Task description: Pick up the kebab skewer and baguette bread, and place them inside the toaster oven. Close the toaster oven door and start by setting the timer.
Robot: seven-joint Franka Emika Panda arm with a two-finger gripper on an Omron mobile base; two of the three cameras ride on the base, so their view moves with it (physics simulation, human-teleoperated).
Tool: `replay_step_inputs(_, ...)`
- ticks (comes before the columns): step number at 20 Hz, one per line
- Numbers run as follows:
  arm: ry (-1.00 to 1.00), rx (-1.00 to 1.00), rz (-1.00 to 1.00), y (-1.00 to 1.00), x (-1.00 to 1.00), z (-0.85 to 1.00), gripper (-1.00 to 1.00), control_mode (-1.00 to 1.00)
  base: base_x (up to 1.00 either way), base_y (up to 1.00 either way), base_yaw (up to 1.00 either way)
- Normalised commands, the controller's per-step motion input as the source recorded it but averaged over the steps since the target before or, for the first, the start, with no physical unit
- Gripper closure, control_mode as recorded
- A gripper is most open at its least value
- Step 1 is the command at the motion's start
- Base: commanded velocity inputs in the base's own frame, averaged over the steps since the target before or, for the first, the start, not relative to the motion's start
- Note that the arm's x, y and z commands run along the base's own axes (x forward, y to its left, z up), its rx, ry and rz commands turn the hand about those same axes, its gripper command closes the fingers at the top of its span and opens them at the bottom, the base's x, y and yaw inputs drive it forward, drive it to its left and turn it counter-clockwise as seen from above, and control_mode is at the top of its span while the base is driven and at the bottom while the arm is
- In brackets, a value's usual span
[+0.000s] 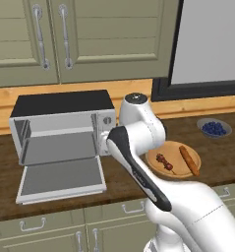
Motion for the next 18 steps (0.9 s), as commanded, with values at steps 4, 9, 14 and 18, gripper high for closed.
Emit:
replay_step_inputs(4,0.19,-0.08,-0.03,-1.00,-0.09,-0.23,-1.00,-1.00,0.00,0.00,0.00)
replay_step_inputs(9,0.06,-0.11,0.02,-1.00,0.01,-0.03,-1.00,-1.00,0.00,0.00,0.00)
replay_step_inputs(14,0.04,-0.16,0.31,-1.00,0.03,-0.42,-1.00,-1.00,0.00,0.00,0.00)
replay_step_inputs(18,0.19,-0.05,0.47,-0.99,0.42,-0.50,-1.00,-1.00,0.00,0.00,0.00)
